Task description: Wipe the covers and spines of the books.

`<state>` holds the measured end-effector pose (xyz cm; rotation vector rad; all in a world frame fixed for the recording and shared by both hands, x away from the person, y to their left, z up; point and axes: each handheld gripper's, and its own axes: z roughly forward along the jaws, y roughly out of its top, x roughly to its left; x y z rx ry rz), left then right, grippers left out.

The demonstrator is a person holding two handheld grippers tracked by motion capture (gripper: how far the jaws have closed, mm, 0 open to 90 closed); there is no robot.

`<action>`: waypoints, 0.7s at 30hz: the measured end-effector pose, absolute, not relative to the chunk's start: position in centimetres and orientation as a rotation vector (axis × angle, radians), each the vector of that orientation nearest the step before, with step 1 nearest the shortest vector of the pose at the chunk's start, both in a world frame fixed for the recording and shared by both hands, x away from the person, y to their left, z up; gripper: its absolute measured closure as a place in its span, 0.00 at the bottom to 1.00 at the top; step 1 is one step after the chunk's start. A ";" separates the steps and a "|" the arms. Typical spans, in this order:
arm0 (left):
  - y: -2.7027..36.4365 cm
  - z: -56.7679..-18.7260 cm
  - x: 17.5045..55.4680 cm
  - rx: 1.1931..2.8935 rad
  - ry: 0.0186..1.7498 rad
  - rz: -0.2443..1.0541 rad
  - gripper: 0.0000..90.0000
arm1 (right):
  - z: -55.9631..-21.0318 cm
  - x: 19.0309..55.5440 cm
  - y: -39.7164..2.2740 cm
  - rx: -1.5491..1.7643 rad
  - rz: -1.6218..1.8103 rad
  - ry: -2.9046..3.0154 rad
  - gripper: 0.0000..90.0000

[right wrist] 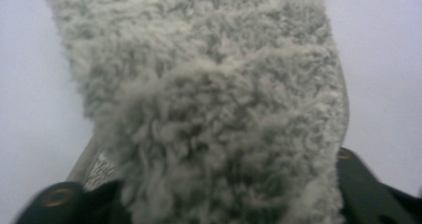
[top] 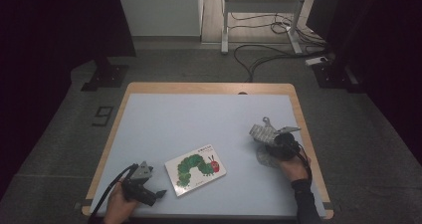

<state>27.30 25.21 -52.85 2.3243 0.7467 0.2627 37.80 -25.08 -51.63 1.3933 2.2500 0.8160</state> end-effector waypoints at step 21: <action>25.2 -52.9 27.3 2.324 0.748 0.262 0.00 | -46.3 36.8 -25.2 1.351 0.893 2.224 0.72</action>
